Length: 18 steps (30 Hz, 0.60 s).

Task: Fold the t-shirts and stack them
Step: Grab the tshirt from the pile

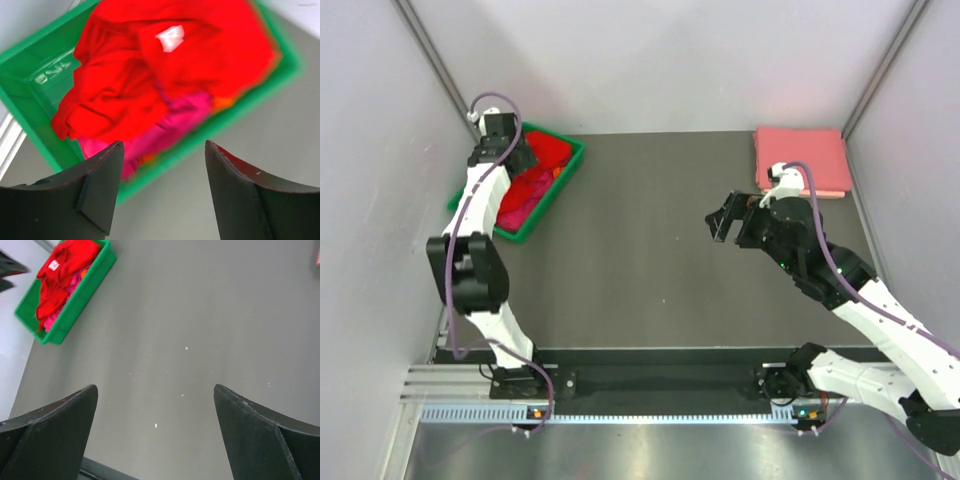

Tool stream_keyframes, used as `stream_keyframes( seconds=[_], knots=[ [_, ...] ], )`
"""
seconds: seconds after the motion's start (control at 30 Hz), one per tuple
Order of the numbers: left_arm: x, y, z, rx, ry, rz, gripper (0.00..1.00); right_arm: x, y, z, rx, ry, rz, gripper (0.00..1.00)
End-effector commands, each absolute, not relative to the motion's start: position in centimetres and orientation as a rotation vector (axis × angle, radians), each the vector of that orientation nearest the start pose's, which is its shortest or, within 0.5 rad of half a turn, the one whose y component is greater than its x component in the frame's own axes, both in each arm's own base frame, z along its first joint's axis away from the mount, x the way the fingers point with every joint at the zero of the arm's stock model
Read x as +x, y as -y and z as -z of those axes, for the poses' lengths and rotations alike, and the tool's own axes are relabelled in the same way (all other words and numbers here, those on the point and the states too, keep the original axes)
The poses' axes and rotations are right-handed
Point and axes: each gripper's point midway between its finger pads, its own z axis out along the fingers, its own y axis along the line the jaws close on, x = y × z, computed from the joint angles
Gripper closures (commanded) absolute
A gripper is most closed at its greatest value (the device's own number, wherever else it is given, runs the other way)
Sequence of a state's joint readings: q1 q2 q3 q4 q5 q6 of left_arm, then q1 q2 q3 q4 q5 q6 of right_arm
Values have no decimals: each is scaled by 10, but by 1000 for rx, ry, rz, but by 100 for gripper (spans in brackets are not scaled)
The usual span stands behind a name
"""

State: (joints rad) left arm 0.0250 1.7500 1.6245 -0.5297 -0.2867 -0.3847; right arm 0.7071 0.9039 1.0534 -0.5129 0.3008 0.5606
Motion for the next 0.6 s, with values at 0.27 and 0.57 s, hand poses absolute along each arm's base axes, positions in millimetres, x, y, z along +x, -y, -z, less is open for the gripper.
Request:
stream_keyframes(
  seconds=[0.27,0.57],
  knots=[
    [572,-89,-158,-635,-2135,-75,38,269,-187,-310,35,-1901,-549,0],
    [589,-101,-140,-578,-2133,-104,77,274,-192,-300,36,-1937,-535,0]
  ],
)
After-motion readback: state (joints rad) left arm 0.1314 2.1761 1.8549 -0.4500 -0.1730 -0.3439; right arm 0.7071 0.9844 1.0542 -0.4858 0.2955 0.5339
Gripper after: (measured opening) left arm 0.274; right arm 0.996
